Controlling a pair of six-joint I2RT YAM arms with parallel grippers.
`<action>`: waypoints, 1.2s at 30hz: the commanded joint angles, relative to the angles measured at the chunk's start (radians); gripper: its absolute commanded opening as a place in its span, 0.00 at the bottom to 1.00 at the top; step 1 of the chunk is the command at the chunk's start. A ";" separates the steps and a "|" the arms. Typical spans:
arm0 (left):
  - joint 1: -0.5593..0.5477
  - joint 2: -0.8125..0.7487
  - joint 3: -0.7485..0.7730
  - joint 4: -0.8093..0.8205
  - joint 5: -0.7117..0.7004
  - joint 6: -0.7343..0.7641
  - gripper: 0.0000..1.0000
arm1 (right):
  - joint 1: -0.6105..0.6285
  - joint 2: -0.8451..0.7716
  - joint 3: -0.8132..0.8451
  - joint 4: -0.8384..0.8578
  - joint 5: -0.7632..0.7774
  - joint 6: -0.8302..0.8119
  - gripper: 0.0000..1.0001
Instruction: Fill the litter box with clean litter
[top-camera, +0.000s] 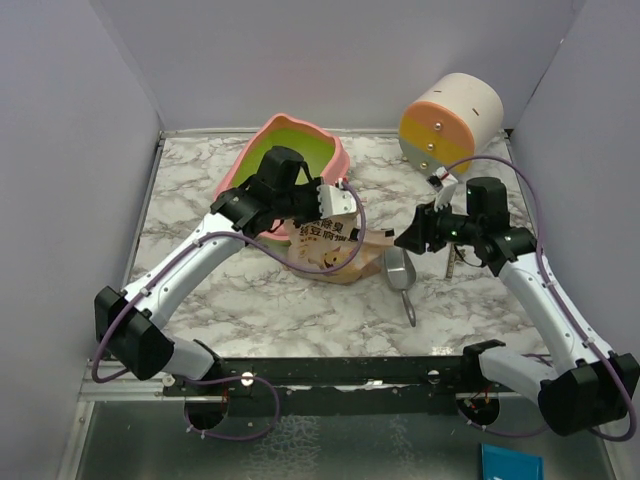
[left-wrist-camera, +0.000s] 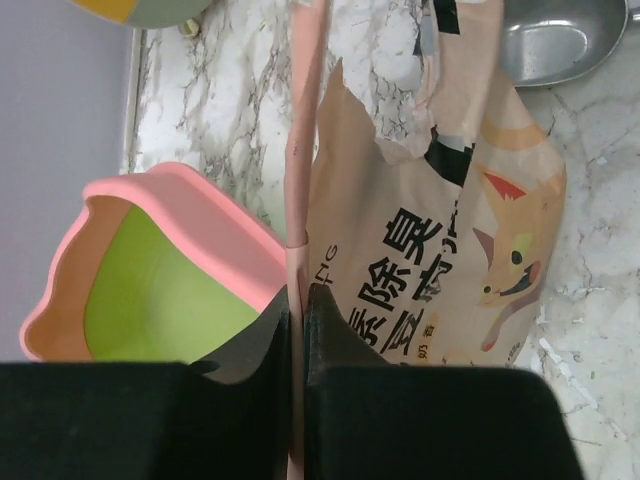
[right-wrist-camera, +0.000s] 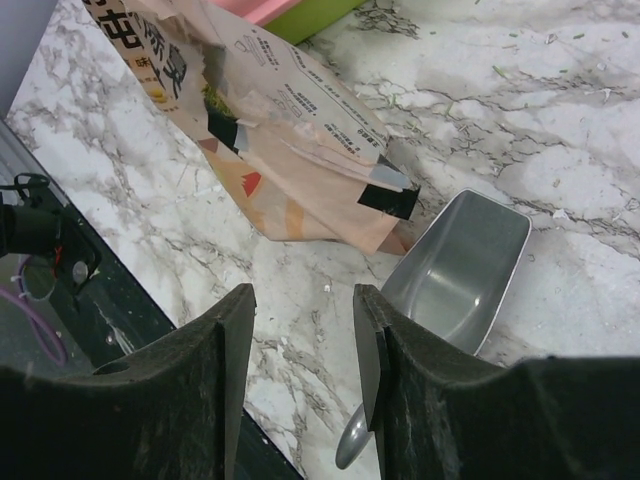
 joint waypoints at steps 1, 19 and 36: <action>-0.025 -0.080 -0.101 0.152 -0.062 0.012 0.00 | 0.005 0.062 0.055 -0.004 -0.043 0.000 0.44; -0.031 -0.343 -0.519 0.759 0.021 0.094 0.00 | 0.056 0.367 0.288 0.076 -0.259 -0.074 0.44; -0.031 -0.337 -0.532 0.956 0.014 0.082 0.00 | 0.161 0.481 0.312 0.089 -0.130 -0.139 0.45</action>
